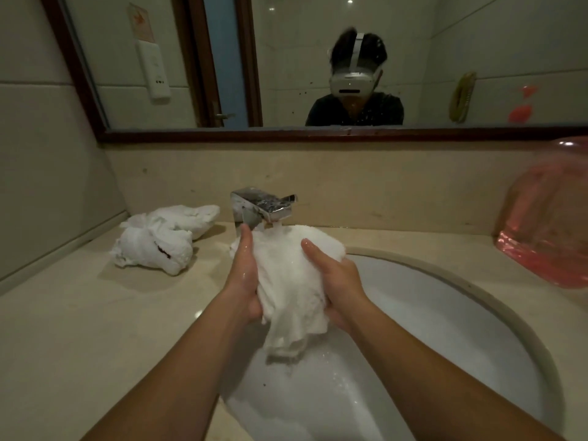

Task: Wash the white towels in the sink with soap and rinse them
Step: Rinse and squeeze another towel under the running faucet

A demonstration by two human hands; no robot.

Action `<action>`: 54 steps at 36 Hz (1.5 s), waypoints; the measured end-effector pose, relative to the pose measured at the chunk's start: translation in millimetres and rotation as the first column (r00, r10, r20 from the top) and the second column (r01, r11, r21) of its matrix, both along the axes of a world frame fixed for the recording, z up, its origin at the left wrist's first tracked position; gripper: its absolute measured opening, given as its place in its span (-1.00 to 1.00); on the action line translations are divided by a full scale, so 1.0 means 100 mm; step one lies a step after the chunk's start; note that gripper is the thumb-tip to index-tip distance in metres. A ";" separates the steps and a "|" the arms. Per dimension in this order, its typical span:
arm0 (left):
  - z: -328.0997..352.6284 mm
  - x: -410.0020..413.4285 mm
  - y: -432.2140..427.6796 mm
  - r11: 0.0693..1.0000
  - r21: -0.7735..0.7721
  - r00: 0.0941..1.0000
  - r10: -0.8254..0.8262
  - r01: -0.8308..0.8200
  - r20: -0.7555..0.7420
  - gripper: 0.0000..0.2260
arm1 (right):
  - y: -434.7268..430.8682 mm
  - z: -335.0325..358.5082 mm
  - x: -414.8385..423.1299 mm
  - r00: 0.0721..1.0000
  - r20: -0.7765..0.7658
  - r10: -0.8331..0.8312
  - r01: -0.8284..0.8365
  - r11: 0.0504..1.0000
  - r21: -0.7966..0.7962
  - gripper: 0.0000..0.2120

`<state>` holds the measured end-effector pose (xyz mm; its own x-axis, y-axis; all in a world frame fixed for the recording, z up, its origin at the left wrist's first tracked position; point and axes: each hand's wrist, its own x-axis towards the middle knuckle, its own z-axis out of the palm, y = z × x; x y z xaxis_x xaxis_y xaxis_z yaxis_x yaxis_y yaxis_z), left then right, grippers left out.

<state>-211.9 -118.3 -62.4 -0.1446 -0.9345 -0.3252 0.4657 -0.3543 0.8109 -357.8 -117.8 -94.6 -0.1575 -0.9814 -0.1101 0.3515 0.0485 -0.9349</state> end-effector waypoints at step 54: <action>-0.07 -0.18 -0.05 0.966 -0.046 0.916 0.257 -0.255 0.309 -0.21 | 0.05 0.12 0.12 0.982 0.039 -0.185 0.185 0.983 0.014 -0.55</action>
